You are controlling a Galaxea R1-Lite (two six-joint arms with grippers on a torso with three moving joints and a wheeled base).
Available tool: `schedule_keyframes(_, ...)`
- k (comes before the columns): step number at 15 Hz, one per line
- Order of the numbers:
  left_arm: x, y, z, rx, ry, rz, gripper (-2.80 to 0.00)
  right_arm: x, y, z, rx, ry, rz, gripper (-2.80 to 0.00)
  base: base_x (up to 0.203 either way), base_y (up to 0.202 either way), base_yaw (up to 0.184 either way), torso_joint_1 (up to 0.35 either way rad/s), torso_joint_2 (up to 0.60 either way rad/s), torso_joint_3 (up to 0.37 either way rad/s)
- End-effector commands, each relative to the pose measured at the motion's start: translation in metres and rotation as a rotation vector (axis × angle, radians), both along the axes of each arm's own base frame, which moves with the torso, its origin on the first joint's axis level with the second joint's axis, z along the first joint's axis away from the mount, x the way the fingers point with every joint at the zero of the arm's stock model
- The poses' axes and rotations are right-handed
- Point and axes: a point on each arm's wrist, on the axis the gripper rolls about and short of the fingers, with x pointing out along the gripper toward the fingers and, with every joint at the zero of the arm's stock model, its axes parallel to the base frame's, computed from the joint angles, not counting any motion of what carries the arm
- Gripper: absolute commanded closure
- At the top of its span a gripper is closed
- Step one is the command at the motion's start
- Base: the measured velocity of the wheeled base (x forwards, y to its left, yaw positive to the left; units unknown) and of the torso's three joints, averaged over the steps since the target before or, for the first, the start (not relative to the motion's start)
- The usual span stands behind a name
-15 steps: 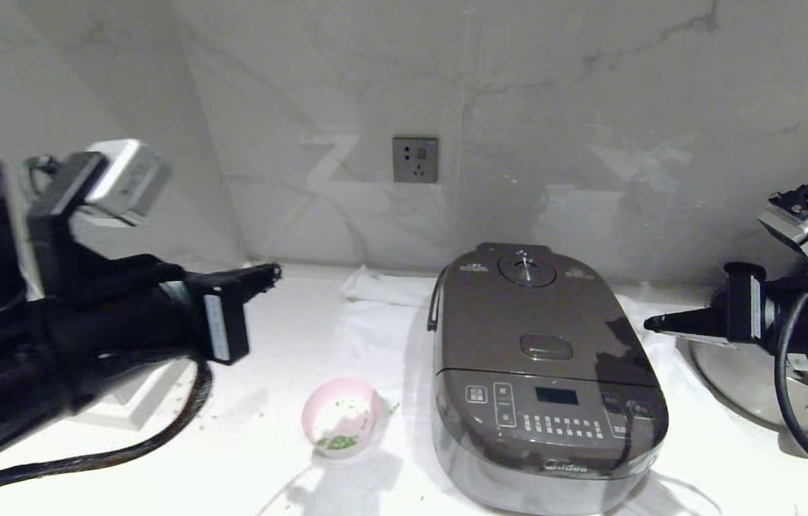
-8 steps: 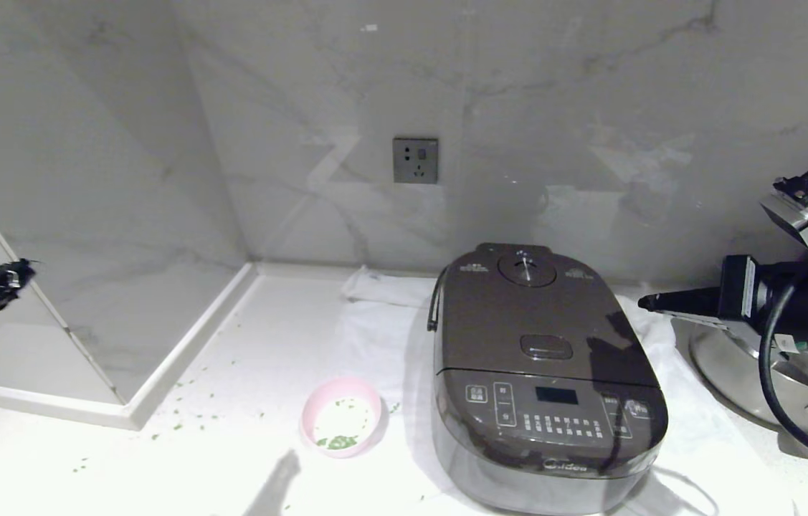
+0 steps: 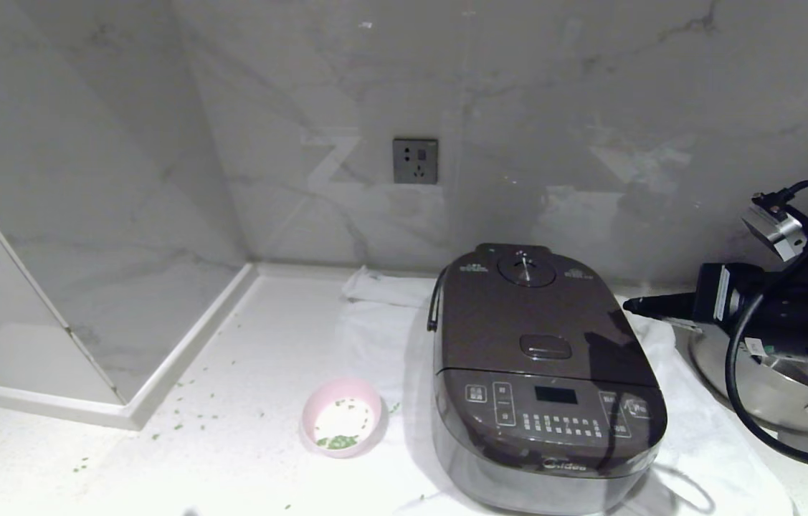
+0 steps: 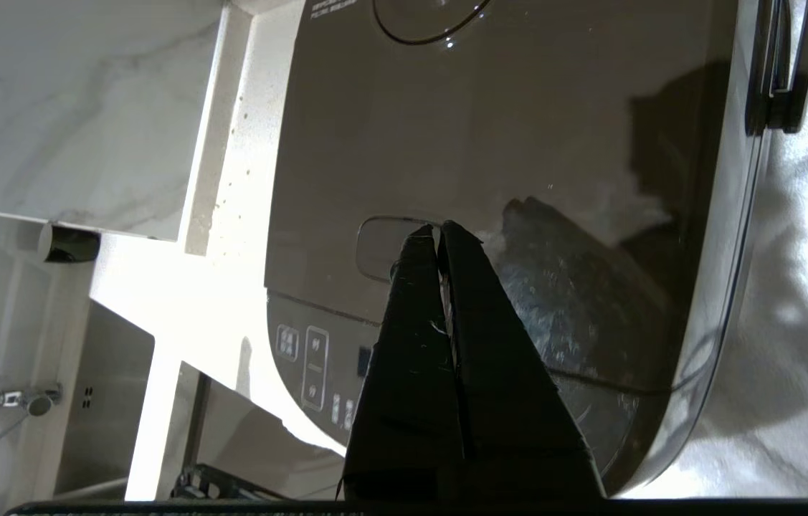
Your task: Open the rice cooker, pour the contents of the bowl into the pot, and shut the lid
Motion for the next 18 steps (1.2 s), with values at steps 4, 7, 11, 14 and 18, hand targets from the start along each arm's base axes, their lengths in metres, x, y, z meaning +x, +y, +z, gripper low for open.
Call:
schedule_keyframes(4,-0.019,-0.002,-0.076,0.079,0.058,0.233,0.0,0.002,0.001,-0.017,-0.001,0.019,0.001,0.0,0.0,0.0,0.0,0.0,0.0,0.0)
schedule_keyframes(7,-0.032,-0.002,-0.115,0.104,0.058,0.153,0.0,0.002,0.001,-0.017,-0.003,0.012,0.003,0.0,0.0,0.0,0.0,0.0,0.0,0.0)
schedule_keyframes(11,-0.027,-0.004,-0.164,0.056,0.228,0.041,0.0,0.002,0.001,-0.022,-0.007,0.029,0.004,0.0,0.0,0.0,0.0,0.0,0.0,0.0)
schedule_keyframes(14,-0.023,-0.006,-0.171,0.039,0.228,-0.058,0.0,0.007,0.003,-0.032,-0.012,0.072,0.013,0.0,0.0,0.0,0.0,0.0,0.0,0.0)
schedule_keyframes(18,-0.02,-0.008,-0.179,0.025,0.253,-0.158,0.0,0.005,0.011,-0.035,-0.015,0.085,0.043,0.0,0.0,0.0,0.0,0.0,0.0,0.0)
